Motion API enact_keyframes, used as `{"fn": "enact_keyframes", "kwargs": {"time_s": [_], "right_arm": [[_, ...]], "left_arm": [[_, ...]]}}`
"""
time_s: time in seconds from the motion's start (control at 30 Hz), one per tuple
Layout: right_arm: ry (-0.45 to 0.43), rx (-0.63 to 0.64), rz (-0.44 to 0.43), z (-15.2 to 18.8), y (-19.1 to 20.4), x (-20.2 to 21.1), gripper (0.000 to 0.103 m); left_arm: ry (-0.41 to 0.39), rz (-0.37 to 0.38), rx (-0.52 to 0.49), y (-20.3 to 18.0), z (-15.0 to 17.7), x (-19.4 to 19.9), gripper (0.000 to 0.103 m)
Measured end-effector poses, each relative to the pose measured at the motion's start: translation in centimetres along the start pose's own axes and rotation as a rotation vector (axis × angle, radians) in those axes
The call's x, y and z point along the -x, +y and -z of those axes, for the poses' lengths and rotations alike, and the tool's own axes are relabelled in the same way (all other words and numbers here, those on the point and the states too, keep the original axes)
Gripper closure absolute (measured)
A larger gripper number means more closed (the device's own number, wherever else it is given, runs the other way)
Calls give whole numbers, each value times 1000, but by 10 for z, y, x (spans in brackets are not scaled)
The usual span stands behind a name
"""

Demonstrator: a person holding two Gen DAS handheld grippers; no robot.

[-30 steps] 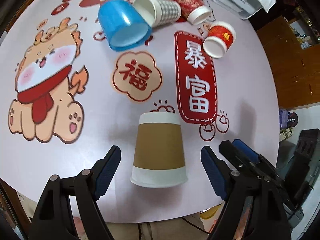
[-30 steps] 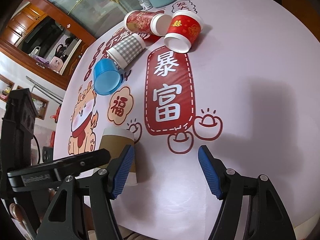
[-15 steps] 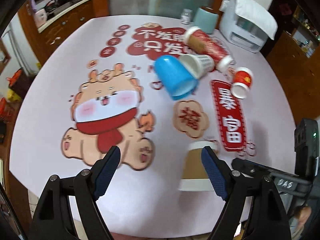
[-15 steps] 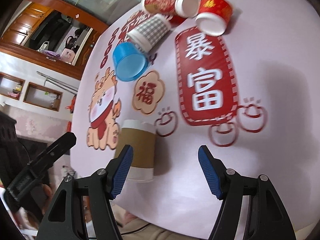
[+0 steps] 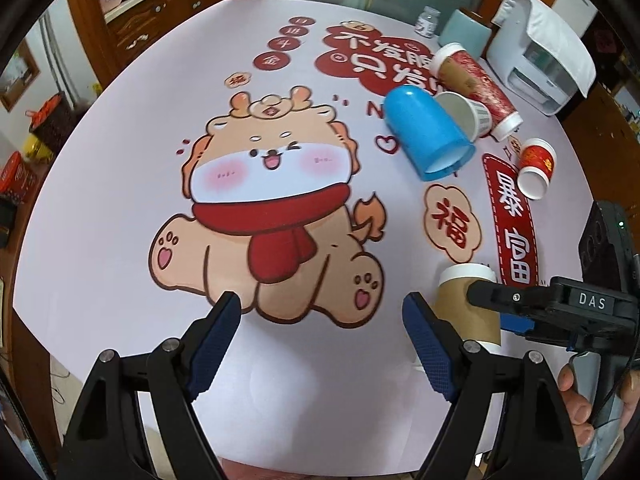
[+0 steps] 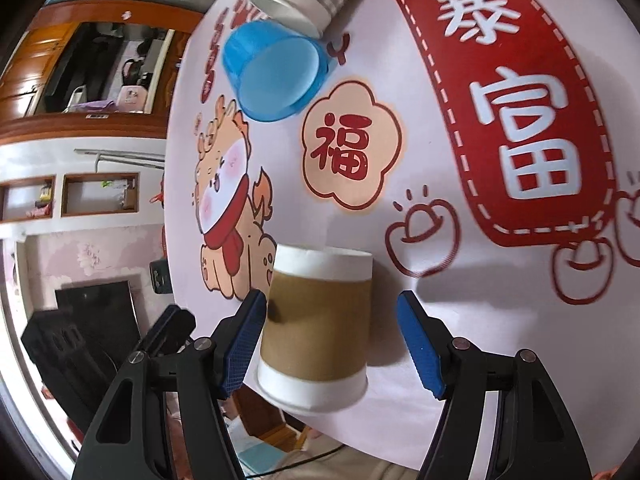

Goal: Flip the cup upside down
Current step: 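Lift the brown kraft cup with the right gripper and rotate it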

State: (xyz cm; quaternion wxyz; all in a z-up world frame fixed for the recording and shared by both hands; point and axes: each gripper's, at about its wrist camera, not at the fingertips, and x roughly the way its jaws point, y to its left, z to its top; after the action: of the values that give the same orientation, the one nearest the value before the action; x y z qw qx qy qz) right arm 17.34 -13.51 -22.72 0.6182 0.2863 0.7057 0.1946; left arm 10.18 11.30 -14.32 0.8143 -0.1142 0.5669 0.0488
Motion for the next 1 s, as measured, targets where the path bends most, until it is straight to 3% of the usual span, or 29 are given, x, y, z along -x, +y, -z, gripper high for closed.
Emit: {"fn": "enact_keyframes", "kwargs": {"time_s": [0.1, 0.17, 0.37, 0.57, 0.73, 1.0], "right_arm": [[20, -13, -6, -3, 4, -13, 35], [21, -3, 8, -3, 8, -19, 41], [18, 15, 26, 2, 15, -21, 42], [-68, 75, 78, 6, 16, 10, 42], [-267, 205, 142, 12, 23, 38, 42], [-676, 403, 204, 33, 24, 54, 42]], "left_arm": [[5, 2, 14, 8, -1, -2, 21], [7, 2, 17, 12, -1, -3, 21], [4, 9, 10, 16, -2, -4, 21], [-7, 14, -18, 8, -3, -3, 21], [-12, 14, -43, -7, -2, -6, 21], [-33, 18, -93, -32, 1, -8, 21]]}}
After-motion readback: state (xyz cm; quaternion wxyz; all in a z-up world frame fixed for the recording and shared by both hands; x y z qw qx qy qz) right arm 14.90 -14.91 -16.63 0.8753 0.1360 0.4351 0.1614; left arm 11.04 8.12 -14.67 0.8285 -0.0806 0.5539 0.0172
